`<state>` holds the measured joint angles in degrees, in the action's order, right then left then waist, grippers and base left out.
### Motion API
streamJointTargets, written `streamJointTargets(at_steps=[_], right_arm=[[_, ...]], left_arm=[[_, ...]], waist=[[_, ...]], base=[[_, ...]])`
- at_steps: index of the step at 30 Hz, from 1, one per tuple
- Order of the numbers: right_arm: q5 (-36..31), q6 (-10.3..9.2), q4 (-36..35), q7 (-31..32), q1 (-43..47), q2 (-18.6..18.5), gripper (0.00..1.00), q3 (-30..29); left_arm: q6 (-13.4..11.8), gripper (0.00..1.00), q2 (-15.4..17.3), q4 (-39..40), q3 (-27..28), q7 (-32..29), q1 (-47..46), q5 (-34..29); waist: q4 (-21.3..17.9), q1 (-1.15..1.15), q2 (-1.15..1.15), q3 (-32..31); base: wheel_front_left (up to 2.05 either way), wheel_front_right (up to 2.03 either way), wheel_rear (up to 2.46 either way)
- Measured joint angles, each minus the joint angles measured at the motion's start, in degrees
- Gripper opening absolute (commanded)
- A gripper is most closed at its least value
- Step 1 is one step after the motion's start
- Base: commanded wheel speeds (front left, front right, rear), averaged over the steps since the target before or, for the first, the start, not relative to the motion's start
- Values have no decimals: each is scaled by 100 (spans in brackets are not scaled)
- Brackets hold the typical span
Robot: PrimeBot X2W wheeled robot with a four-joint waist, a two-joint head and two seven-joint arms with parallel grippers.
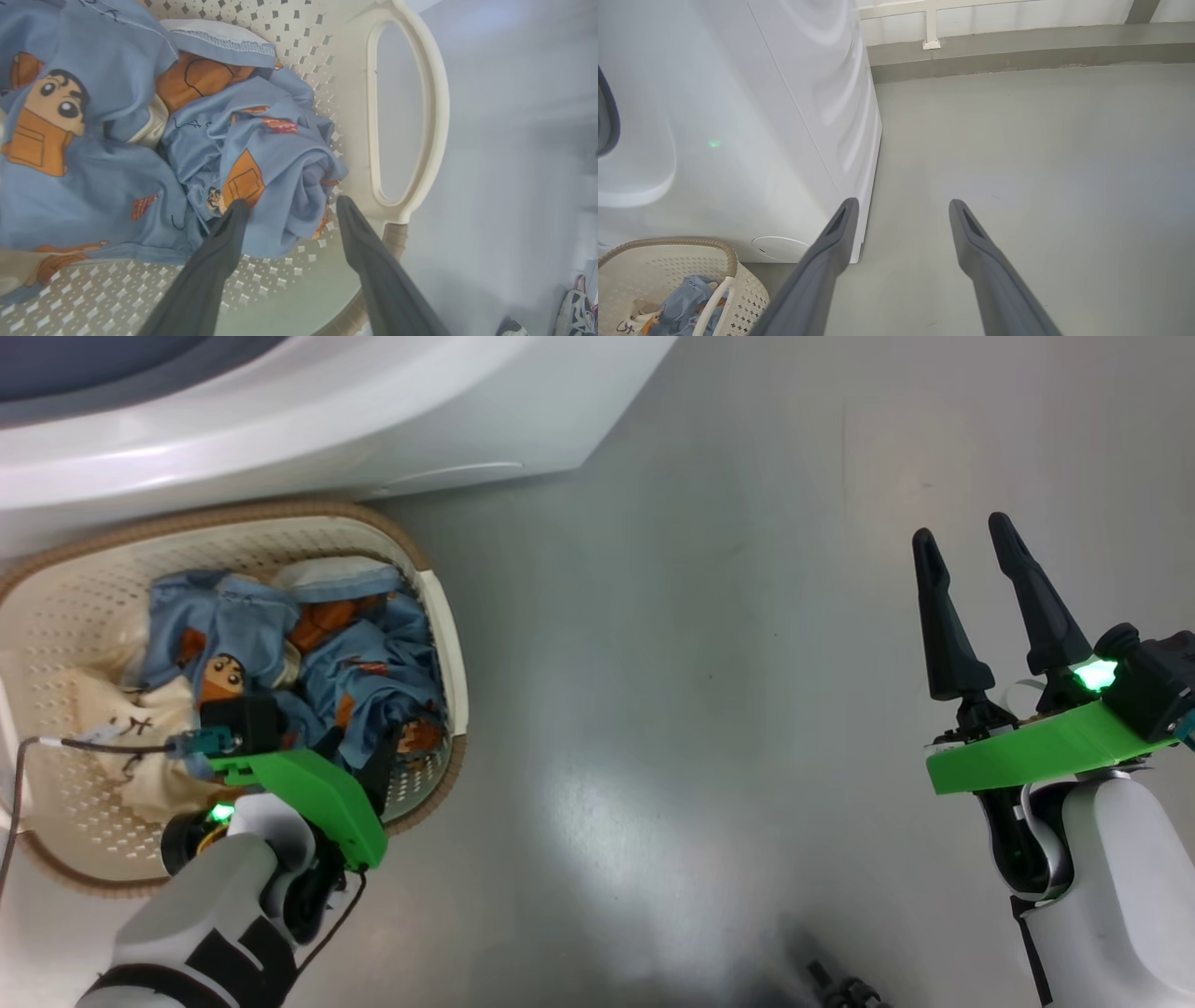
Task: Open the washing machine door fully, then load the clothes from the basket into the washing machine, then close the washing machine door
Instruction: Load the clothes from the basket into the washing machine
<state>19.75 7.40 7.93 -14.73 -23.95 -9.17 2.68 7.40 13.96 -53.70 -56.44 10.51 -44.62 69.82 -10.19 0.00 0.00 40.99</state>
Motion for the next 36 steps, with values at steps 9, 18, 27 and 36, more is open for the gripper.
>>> streamJointTargets(at_steps=[9, 18, 27, 36], right_arm=[[0, 1, -113, 0, -115, 0, 100, 34], [-3, 1, -190, 0, -138, 9, 100, 85], [-21, 1, -232, 0, -208, 10, 100, 178], [-21, 0, -190, 0, -203, 21, 100, 127]], left_arm=[[0, 100, 232, 15, -514, -154, -299, 454], [0, 100, 323, 25, -971, -298, -622, 840], [0, 0, 319, 121, -1191, -392, -727, 1250], [0, 0, 314, 163, -1154, 20, -708, 1614]], waist=[[-126, 0, 0, 270], [-210, 0, 0, 475], [-195, 0, 0, 494], [-82, 0, 0, 290]], base=[[0, 0, 0], [0, 0, 0], [0, 0, 0], [0, 0, 0]])
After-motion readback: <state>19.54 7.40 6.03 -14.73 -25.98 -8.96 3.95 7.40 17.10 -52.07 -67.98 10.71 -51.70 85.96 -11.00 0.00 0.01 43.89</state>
